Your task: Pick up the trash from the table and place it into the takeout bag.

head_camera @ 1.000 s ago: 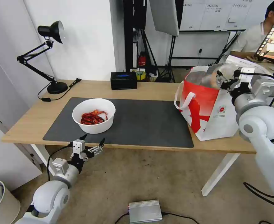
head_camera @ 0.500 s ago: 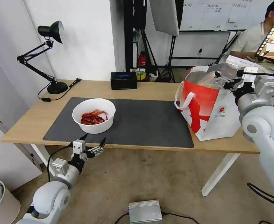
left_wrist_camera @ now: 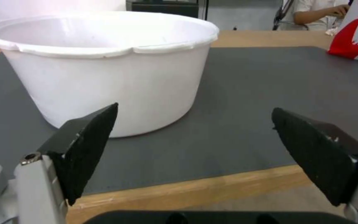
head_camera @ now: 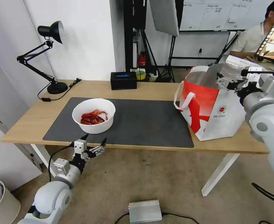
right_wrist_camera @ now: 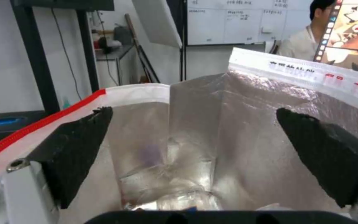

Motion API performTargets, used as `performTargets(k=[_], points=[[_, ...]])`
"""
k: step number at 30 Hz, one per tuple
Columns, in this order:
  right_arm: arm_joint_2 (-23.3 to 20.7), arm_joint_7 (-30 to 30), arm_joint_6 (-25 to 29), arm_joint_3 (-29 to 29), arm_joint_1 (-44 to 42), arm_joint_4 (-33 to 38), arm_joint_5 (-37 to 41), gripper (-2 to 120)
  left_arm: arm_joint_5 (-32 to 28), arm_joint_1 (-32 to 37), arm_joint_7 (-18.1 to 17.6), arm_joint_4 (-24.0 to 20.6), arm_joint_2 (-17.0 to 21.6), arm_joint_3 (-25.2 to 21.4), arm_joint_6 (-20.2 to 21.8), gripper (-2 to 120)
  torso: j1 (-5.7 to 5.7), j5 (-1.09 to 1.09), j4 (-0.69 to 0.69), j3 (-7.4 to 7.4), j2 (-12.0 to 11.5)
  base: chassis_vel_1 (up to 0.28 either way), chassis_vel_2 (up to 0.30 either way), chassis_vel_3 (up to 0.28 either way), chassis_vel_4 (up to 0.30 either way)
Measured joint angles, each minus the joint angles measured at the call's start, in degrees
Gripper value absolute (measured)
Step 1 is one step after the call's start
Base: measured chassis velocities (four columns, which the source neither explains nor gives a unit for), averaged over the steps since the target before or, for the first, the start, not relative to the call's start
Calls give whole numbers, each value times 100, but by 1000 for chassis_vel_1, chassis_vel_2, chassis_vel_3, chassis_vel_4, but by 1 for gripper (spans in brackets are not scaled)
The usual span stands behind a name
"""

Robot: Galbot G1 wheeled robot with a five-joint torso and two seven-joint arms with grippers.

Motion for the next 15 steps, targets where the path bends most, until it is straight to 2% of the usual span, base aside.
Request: performTargets(k=[4, 6, 7, 8, 11, 12, 15], points=[[10, 1, 46, 0, 14, -3, -10, 100, 0, -5, -2, 1, 1, -1, 1, 100, 0, 0, 0, 0, 0, 0, 0, 0, 0], [14, -79, 241, 1, 11, -4, -16, 100, -1, -16, -3, 12, -2, -2, 1, 100, 0, 0, 0, 0, 0, 0, 0, 0, 0], [17, -271, 529, 0, -8, -4, -16, 100, -2, -20, -4, 23, -2, -2, 2, 100, 0, 0, 0, 0, 0, 0, 0, 0, 0], [17, -271, 529, 0, -8, -4, -16, 100, -2, -20, -4, 23, -2, -2, 2, 100, 0, 0, 0, 0, 0, 0, 0, 0, 0], [19, -1245, 1514, -1, -120, 22, 26, 100, -3, -32, -5, 40, -2, -4, 2, 100, 0, 0, 0, 0, 0, 0, 0, 0, 0], [19, -1245, 1514, -1, -120, 22, 26, 100, -3, -32, -5, 40, -2, -4, 2, 100, 0, 0, 0, 0, 0, 0, 0, 0, 0], [-17, -2331, 2156, 7, -345, 193, 329, 100, -11, -39, -5, 54, 0, -13, 2, 100, 0, -1, 1, 0, 0, 0, 0, 0, 0]])
